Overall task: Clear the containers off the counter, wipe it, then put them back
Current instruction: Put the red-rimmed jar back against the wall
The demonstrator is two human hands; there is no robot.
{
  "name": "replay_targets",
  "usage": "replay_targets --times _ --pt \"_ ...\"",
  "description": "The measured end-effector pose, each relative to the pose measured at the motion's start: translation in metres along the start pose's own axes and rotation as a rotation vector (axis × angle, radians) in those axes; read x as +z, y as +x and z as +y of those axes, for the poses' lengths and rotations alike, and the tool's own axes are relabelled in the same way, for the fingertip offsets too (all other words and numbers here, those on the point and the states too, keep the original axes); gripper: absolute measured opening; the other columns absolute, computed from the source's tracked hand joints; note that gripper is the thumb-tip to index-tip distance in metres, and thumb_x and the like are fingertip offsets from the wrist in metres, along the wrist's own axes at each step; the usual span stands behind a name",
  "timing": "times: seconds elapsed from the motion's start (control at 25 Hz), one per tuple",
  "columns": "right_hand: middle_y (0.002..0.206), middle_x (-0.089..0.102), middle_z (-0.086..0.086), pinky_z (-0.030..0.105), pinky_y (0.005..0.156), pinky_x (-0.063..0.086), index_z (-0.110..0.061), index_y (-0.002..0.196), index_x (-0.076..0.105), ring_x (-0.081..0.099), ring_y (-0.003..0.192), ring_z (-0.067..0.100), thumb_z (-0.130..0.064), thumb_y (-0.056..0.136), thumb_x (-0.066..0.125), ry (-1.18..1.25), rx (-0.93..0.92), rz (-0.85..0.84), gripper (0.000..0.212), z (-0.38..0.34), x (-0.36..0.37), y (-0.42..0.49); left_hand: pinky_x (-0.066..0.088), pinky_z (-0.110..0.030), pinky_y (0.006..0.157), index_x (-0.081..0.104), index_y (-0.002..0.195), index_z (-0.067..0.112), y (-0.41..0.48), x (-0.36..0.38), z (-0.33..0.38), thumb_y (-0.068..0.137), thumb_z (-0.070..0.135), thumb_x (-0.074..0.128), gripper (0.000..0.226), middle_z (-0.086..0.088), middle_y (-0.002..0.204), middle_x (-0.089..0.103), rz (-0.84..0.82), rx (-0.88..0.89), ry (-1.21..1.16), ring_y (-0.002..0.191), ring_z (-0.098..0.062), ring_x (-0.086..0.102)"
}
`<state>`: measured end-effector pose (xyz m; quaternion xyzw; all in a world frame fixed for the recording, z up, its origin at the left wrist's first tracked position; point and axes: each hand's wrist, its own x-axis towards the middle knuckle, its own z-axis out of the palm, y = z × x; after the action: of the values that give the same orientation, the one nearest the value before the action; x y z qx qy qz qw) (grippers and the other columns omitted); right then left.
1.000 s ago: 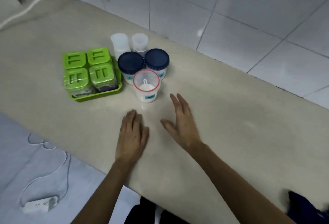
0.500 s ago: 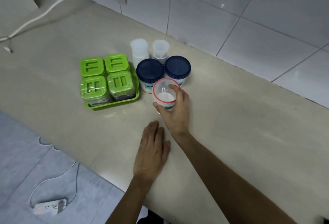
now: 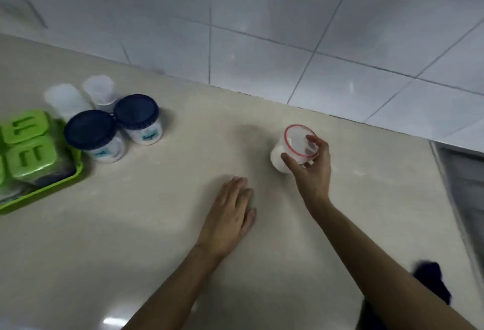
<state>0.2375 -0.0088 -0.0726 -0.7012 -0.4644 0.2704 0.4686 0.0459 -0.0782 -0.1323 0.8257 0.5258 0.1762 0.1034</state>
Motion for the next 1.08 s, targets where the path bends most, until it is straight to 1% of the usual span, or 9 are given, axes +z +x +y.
replay_targets --times 0.12,0.28,0.44,0.64,0.72,0.84,0.92,0.96,1.08 --pt "0.126 0.051 0.003 0.043 0.099 0.047 -0.028 0.123 0.046 0.050 0.115 0.019 -0.029 0.066 0.082 -0.116 0.022 0.112 0.067 0.023 -0.067 0.063 0.024 -0.042 0.113 0.060 0.120 0.001 0.043 0.027 0.033 0.089 0.031 0.051 0.045 -0.019 0.132 0.057 -0.040 0.120 0.061 0.127 -0.033 0.050" --pt "0.128 0.050 0.005 0.034 0.097 0.043 -0.027 0.124 0.044 0.049 0.116 0.020 -0.027 0.068 0.082 -0.145 0.026 0.156 0.067 0.050 -0.112 0.127 0.021 -0.044 0.116 0.054 0.128 0.003 0.049 0.044 0.044 0.091 0.034 0.047 0.049 -0.019 0.140 0.050 -0.012 0.032 0.040 0.135 -0.033 0.042" --pt "0.130 0.049 0.005 0.035 0.100 0.043 -0.027 0.124 0.043 0.049 0.117 0.022 -0.026 0.070 0.082 -0.091 0.056 0.196 0.067 0.074 -0.119 0.159 0.017 -0.042 0.119 0.052 0.129 0.005 0.054 0.050 0.047 0.092 0.036 0.045 0.049 -0.015 0.145 0.045 -0.001 0.025 0.032 0.139 -0.029 0.036" --pt "0.134 0.045 0.005 0.031 0.098 0.041 -0.029 0.129 0.040 0.048 0.120 0.023 -0.026 0.073 0.080 -0.089 0.030 0.195 0.069 0.090 -0.118 0.174 0.017 -0.040 0.119 0.053 0.128 0.005 0.058 0.053 0.048 0.092 0.038 0.045 0.050 -0.014 0.144 0.046 -0.013 0.010 0.042 0.139 -0.027 0.035" --pt "0.139 0.041 0.007 0.033 0.099 0.040 -0.028 0.133 0.037 0.046 0.124 0.027 -0.026 0.076 0.078 -0.129 0.019 0.162 0.071 0.089 -0.117 0.179 0.016 -0.039 0.119 0.053 0.128 0.005 0.061 0.053 0.047 0.092 0.038 0.045 0.049 -0.014 0.144 0.046 -0.001 0.005 0.052 0.139 -0.026 0.035" --pt "0.152 0.024 0.012 0.039 0.107 0.035 -0.027 0.144 0.027 0.037 0.134 0.033 -0.027 0.079 0.076 -0.257 -0.006 0.062 0.082 0.088 -0.120 0.173 0.017 -0.039 0.119 0.054 0.127 0.006 0.061 0.054 0.049 0.093 0.037 0.047 0.047 -0.013 0.144 0.046 0.036 0.000 0.036 0.139 -0.025 0.035" --pt "0.158 0.009 0.013 0.042 0.112 0.028 -0.029 0.149 0.018 0.025 0.141 0.034 -0.028 0.081 0.073 -0.313 0.000 0.065 0.087 0.087 -0.124 0.159 0.019 -0.039 0.119 0.055 0.125 0.005 0.062 0.052 0.050 0.093 0.033 0.050 0.043 -0.012 0.142 0.048 0.077 0.005 0.013 0.138 -0.024 0.037" --pt "0.158 0.008 0.014 0.043 0.113 0.026 -0.028 0.149 0.017 0.022 0.142 0.034 -0.028 0.083 0.072 -0.325 -0.011 0.108 0.086 0.086 -0.125 0.149 0.020 -0.040 0.118 0.056 0.124 0.005 0.063 0.052 0.051 0.093 0.031 0.050 0.041 -0.012 0.141 0.050 0.102 0.011 -0.005 0.137 -0.023 0.038" --pt "0.153 0.022 0.016 0.050 0.114 0.029 -0.020 0.144 0.031 0.026 0.140 0.031 -0.025 0.087 0.066 -0.333 -0.128 0.219 0.067 0.081 -0.116 0.102 0.024 -0.040 0.117 0.058 0.122 0.006 0.056 0.046 0.047 0.094 0.028 0.051 0.036 -0.011 0.138 0.052 0.139 -0.031 -0.108 0.135 -0.021 0.040"
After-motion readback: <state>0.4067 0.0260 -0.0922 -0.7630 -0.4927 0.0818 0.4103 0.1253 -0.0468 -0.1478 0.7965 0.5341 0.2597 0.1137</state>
